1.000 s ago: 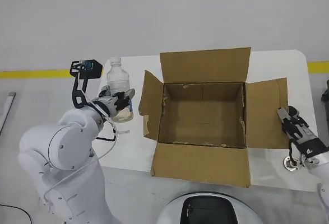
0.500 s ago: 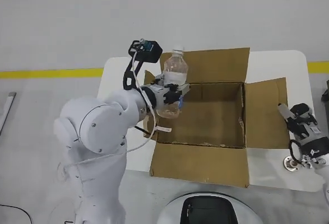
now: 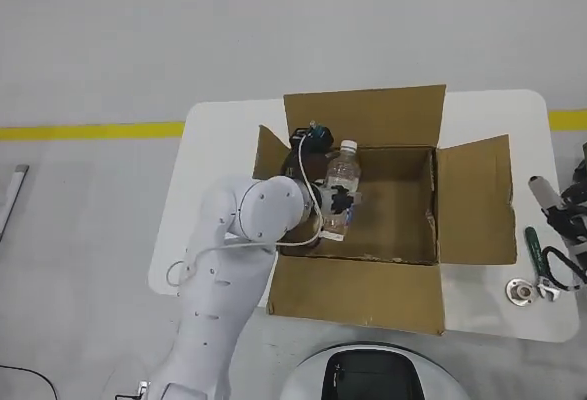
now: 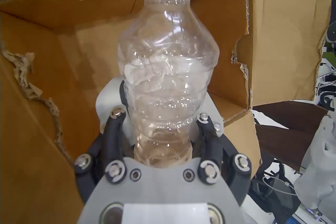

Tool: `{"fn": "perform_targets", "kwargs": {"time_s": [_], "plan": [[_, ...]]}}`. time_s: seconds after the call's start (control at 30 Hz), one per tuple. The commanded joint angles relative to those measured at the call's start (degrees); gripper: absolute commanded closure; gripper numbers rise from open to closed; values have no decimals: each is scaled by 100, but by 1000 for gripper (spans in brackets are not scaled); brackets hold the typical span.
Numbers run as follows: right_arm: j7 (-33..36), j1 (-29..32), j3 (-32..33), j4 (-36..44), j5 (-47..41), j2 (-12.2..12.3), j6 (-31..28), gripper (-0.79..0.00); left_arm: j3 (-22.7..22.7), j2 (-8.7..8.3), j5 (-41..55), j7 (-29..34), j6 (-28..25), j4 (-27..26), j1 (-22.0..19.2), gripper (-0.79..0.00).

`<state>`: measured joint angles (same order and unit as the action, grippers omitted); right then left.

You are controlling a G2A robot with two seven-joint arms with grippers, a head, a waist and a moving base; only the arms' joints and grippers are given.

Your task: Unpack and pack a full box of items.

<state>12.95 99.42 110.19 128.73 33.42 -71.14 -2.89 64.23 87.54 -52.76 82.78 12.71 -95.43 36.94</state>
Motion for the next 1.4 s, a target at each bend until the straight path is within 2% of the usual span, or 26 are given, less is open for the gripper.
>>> {"fn": "perform_targets", "kwargs": {"time_s": [0.0, 0.13, 0.23, 0.33, 0.67, 0.87, 1.07, 1.1, 1.13, 1.17, 1.37], "plan": [[-47, 22, 48, 18, 22, -3, 27, -785, 0, 0, 0, 0, 0, 3, 0, 0], [-157, 56, 125, 58, 85, -8, 18, -785, 11, 1, 38, -47, 11, 10, 31, 0], [-255, 53, 135, 68, 77, -15, 15, -785, 46, -17, 14, -331, 88, 160, 203, 0], [-327, 17, 142, 74, 176, -17, 45, -785, -85, 1, -29, -452, 341, 373, 218, 0], [-342, -24, 136, 111, 428, -22, 155, -785, -932, 125, -881, -363, 1030, 1350, -141, 0], [-316, 18, 184, 129, 527, -25, 162, -785, -1106, 196, -975, -391, 1119, 1897, -364, 0], [-315, 45, 214, 144, 580, -30, 161, -785, -1202, 251, -1085, -389, 1266, 2212, -478, 0], [-310, 51, 217, 144, 590, -31, 152, -785, -1211, 259, -1096, -391, 1270, 2253, -492, -234], [-290, 61, 222, 137, 613, -30, 138, -785, -1213, 266, -1095, -397, 1274, 2284, -506, -526], [-266, 70, 234, 132, 663, -28, 132, -785, -1232, 270, -1124, -369, 1227, 2332, -528, -785], [-36, 121, 312, 168, 1096, -7, 73, -785, -1172, 290, -1071, -304, 1175, 2467, -570, -785]]}}
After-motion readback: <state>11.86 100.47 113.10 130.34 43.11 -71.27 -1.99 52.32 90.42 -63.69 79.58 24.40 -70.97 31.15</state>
